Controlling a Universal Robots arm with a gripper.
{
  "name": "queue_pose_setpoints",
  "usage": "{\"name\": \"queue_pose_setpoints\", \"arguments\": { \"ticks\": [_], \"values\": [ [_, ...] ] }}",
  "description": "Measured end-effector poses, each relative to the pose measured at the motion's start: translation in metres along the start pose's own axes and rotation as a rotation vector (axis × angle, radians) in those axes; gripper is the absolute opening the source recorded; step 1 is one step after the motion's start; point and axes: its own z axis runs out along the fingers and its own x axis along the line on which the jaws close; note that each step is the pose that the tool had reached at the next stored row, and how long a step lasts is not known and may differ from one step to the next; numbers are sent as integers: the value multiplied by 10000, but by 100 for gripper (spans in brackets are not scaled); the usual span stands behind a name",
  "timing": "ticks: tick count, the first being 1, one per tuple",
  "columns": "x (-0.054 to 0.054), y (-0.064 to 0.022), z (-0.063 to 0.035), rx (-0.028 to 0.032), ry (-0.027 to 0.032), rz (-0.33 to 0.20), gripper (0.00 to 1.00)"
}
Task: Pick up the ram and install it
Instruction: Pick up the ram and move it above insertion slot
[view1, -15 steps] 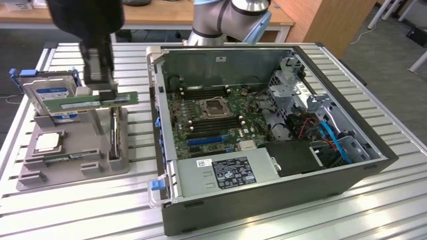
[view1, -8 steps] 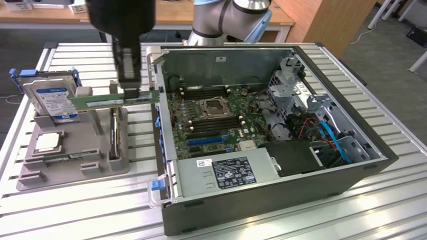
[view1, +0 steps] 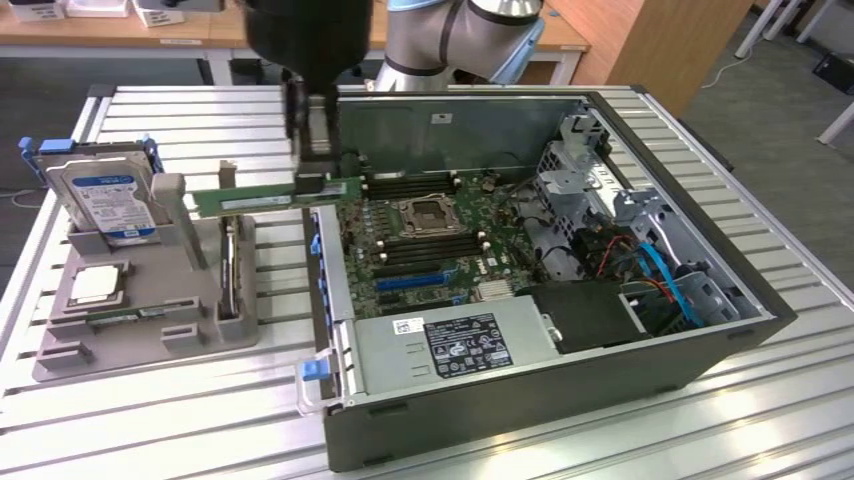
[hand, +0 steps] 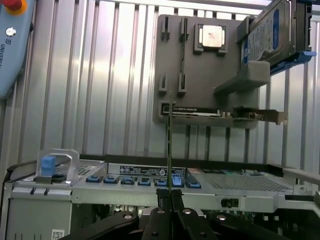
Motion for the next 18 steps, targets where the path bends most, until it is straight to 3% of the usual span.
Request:
{"name": "queue_pose_setpoints", "arguments": {
  "ticks": [18],
  "values": [
    [39, -817, -48, -125, -6, 3, 12]
  ]
}}
